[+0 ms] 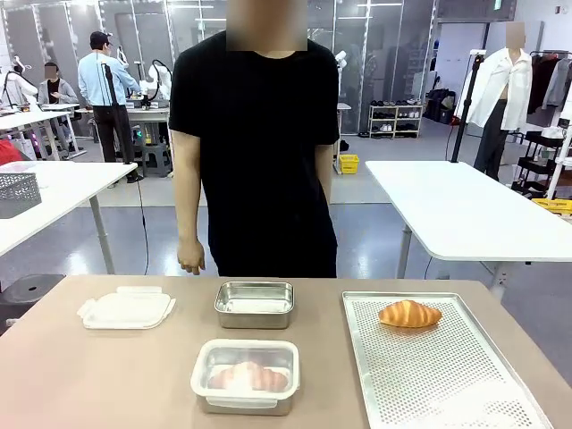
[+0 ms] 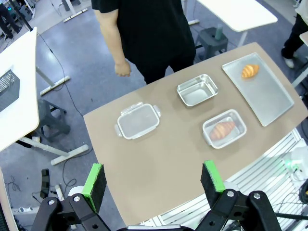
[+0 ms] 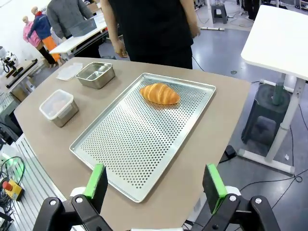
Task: Place the bread into the airtight container.
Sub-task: Pick up a Butter Roll and place it into an empty Airtight Container.
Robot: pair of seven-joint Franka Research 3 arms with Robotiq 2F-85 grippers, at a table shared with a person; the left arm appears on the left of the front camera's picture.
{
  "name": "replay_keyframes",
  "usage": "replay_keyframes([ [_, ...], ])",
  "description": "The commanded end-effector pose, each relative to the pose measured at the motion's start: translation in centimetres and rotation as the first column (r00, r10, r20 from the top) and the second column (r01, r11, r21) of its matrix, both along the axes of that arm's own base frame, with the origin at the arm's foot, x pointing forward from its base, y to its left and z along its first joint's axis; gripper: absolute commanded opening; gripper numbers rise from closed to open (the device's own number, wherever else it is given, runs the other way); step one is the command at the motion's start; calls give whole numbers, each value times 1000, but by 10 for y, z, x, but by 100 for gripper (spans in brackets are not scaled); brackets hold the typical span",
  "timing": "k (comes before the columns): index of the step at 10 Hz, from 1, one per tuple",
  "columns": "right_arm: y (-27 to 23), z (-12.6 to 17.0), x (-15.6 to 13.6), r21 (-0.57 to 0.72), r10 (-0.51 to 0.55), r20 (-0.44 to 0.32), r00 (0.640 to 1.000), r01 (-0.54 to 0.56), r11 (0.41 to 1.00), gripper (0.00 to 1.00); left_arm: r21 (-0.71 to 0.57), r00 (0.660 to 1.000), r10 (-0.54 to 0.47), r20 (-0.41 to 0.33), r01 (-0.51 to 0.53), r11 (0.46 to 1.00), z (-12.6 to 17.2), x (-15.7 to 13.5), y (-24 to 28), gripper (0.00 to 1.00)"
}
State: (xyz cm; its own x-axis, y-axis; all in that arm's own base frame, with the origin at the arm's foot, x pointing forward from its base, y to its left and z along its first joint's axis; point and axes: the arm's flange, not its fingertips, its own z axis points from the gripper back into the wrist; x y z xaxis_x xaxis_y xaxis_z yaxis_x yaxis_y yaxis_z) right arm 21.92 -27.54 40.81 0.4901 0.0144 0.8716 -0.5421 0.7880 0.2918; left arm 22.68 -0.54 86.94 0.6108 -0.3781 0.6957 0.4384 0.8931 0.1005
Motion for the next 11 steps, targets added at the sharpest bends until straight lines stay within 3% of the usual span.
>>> replay_keyframes([
  [1,-2,-1,1,-5,1,25,1000,-1,1000,100,0,1000,-1,1,1,1000,1,-1,0,100],
  [4,0,-1,0,1,0,-2,1000,0,1000,100,0,1000,-1,1,1,1000,1,-1,0,100],
  [6,26,37,22,-198,95,10,995,-91,976,100,0,1000,-1,1,1,1000,1,-1,0,100],
  [9,80,94,75,-451,222,-43,974,-217,866,100,0,1000,-1,1,1,1000,1,-1,0,100],
  [11,123,122,113,-598,302,-112,947,-307,740,100,0,1000,-1,1,1,1000,1,-1,0,100],
])
